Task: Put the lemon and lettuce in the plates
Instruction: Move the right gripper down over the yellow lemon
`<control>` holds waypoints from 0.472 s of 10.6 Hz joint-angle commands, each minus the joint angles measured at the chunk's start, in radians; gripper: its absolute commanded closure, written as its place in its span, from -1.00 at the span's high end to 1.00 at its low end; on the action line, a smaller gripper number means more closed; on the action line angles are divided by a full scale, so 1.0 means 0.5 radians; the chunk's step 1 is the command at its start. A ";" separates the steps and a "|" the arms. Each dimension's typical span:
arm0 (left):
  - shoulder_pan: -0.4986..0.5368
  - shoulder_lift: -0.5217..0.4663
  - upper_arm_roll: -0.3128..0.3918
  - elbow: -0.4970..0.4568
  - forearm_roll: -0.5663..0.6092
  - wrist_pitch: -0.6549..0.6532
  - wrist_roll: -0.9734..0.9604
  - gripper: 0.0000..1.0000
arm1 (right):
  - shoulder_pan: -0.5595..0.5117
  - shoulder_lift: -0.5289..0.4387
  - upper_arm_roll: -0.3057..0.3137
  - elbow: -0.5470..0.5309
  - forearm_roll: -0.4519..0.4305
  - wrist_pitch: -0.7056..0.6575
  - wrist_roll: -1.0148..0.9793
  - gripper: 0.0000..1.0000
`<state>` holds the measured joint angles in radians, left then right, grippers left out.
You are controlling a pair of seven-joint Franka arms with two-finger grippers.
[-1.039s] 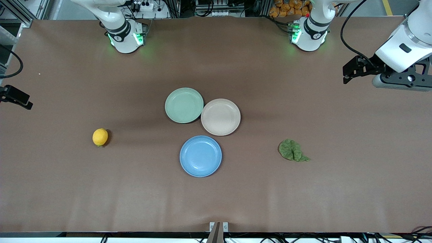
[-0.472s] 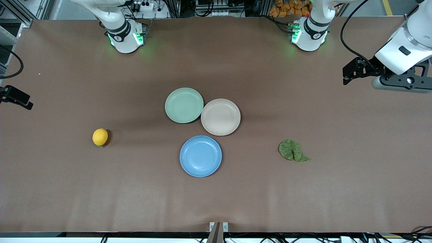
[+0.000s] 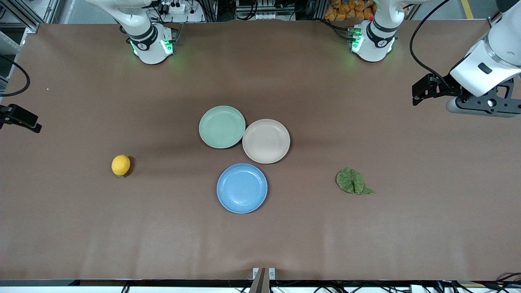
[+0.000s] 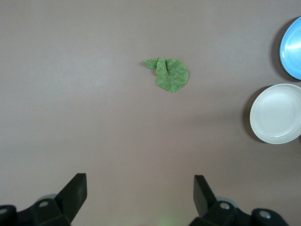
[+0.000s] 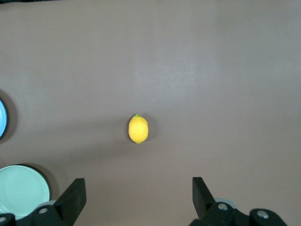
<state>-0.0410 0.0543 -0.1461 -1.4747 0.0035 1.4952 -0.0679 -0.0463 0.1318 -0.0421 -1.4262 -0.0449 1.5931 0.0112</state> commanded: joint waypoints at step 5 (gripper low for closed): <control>0.018 0.014 0.001 0.004 -0.029 0.007 0.056 1.00 | 0.007 0.074 -0.014 -0.383 0.050 0.411 -0.016 1.00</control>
<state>-0.0388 0.0607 -0.1456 -1.4747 0.0035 1.4953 -0.0679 -0.0464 0.1752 -0.0427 -1.5525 -0.0405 1.7355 0.0112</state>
